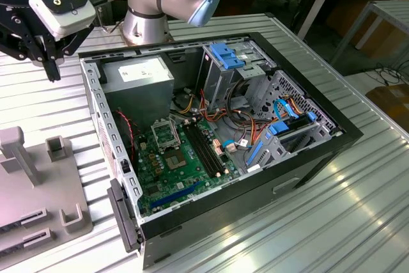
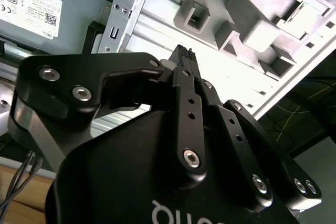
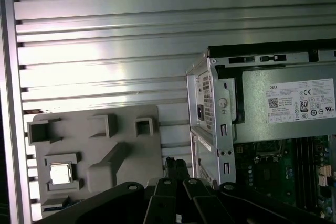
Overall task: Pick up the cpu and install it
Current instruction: 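Reach for the cpu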
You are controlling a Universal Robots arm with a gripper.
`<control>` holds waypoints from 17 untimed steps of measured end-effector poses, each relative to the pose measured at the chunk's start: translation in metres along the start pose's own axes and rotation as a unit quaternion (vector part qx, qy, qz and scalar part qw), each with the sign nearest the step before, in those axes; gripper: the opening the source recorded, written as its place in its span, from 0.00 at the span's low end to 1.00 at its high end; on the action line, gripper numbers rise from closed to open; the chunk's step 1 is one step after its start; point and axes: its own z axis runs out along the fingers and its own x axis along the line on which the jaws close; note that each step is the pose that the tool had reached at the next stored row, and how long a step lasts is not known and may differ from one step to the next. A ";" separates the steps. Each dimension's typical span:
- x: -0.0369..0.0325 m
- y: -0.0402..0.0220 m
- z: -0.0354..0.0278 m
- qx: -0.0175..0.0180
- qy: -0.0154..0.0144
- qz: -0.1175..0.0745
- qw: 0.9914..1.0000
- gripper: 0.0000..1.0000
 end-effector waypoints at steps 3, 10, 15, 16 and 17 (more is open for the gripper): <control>0.0012 -0.0001 -0.0001 0.000 0.000 0.000 1.000 0.11; 0.0016 -0.0001 -0.0001 0.000 0.000 0.000 1.000 0.11; 0.0025 -0.0002 -0.0001 0.000 0.000 0.000 1.000 0.11; 0.0037 -0.0003 -0.0001 0.000 0.000 0.000 1.000 0.11; 0.0054 -0.0004 -0.0002 0.000 0.000 0.000 1.000 0.11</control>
